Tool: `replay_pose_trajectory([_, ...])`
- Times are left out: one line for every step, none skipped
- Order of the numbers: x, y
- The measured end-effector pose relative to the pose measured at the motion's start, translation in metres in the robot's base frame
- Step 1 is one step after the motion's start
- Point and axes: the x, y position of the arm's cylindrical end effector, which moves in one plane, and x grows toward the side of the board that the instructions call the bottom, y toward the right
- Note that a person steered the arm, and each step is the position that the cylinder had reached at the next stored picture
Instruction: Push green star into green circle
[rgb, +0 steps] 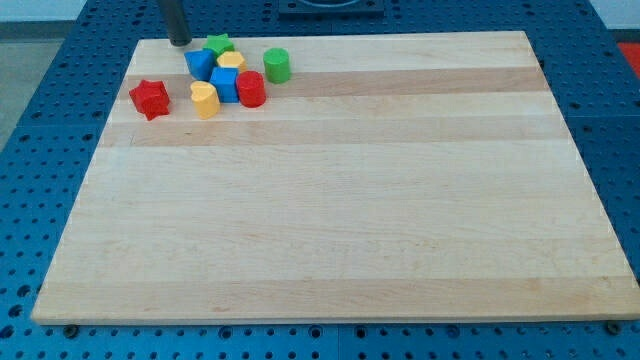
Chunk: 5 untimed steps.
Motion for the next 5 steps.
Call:
replay_pose_trajectory([0.015, 0.012])
replay_pose_trajectory([0.016, 0.029])
replay_pose_trajectory([0.02, 0.07])
replay_pose_trajectory([0.02, 0.105])
replay_pose_trajectory([0.02, 0.109])
